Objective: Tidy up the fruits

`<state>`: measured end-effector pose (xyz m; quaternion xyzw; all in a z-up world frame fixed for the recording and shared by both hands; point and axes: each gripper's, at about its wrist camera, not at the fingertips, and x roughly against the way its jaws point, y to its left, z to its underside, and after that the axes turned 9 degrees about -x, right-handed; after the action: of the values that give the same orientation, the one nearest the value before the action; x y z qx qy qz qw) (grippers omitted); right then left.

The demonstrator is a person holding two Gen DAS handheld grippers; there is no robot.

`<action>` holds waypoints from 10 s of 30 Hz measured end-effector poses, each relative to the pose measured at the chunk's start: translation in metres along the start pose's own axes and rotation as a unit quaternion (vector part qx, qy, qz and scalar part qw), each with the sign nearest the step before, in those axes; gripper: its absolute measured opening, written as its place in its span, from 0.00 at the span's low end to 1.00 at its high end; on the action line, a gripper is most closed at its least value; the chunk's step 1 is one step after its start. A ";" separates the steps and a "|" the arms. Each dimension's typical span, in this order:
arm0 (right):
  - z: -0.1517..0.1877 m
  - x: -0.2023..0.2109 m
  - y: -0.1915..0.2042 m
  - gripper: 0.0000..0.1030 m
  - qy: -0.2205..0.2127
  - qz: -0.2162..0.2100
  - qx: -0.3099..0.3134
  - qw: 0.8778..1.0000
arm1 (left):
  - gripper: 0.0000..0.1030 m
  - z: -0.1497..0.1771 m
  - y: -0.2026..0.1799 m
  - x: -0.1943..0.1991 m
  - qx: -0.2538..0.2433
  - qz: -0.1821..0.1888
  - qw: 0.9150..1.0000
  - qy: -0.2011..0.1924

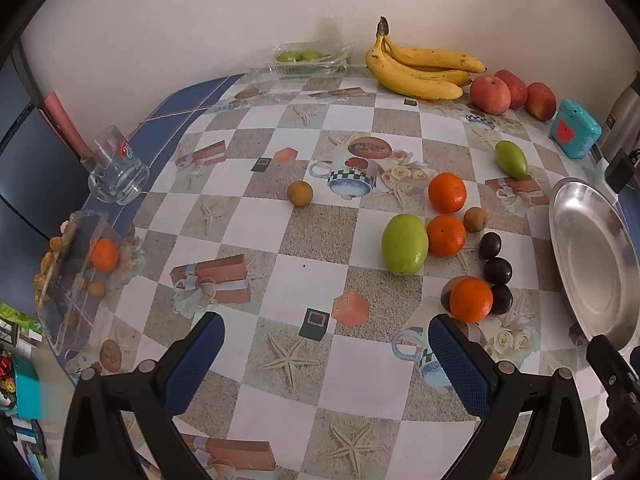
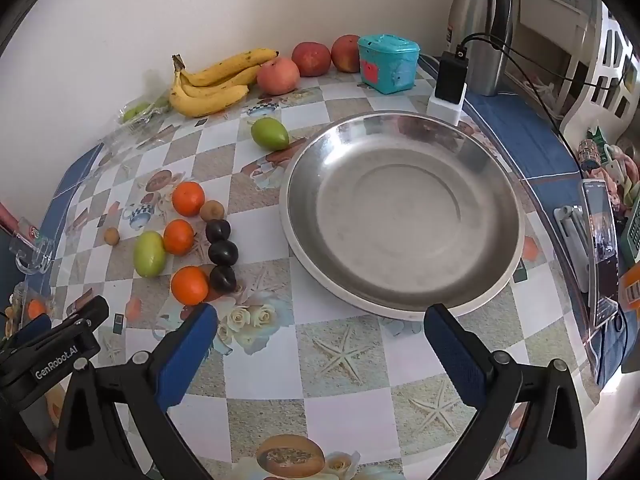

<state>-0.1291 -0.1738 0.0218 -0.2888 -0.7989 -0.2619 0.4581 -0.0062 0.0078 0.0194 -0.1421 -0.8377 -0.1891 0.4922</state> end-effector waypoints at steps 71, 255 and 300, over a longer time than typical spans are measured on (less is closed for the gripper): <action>0.002 -0.006 0.001 1.00 0.008 0.005 0.001 1.000 | 1.00 0.002 -0.008 0.002 -0.019 -0.003 1.000 -0.010; -0.050 -0.028 0.027 0.35 0.008 -0.001 0.049 0.999 | 0.41 -0.064 -0.013 -0.025 0.081 0.210 0.974 0.000; -0.068 -0.036 -0.082 0.35 0.023 0.045 -0.091 0.995 | 0.42 -0.062 -0.172 -0.005 -0.072 0.273 0.959 -0.033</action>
<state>-0.1324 -0.2856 0.0078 -0.3590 -0.7469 -0.3194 0.4597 -0.0295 -0.1738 0.0121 -0.4065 -0.7672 -0.1030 0.4853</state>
